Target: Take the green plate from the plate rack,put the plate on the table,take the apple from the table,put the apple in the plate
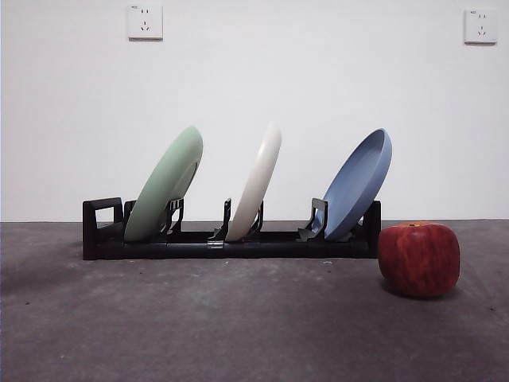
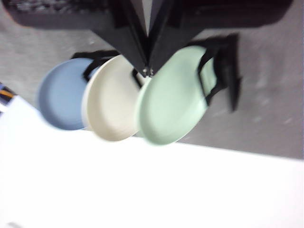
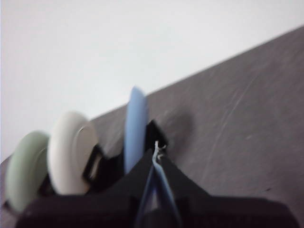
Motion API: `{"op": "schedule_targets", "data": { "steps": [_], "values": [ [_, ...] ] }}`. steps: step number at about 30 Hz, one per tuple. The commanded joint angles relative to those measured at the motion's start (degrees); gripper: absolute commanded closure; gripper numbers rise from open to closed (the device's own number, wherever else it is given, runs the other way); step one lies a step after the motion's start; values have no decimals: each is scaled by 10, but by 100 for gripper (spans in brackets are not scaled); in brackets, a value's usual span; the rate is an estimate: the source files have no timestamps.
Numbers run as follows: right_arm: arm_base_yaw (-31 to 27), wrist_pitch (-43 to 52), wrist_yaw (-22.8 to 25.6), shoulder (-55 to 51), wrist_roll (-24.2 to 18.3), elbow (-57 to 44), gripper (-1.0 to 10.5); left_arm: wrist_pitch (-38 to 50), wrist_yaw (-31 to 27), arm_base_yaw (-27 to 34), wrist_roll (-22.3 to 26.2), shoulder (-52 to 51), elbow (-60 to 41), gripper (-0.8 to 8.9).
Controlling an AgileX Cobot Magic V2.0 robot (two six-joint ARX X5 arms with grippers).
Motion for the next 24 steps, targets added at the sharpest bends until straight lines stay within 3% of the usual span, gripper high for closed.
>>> {"op": "schedule_targets", "data": {
  "steps": [1,7,10,16,24],
  "values": [
    [1,-33,-43,72,3,78,956,-16,32,2,-2,50,53,818],
    [2,-127,-182,231,-48,259,954,-103,93,1,2,171,191,818],
    [21,-185,-207,303,-76,351,949,-161,116,-1,30,228,263,818],
    [94,-312,-191,418,-139,508,949,-261,143,-14,58,321,388,818],
    [191,-418,-77,537,-188,643,939,-342,142,-56,101,405,492,817]
  ]
}}
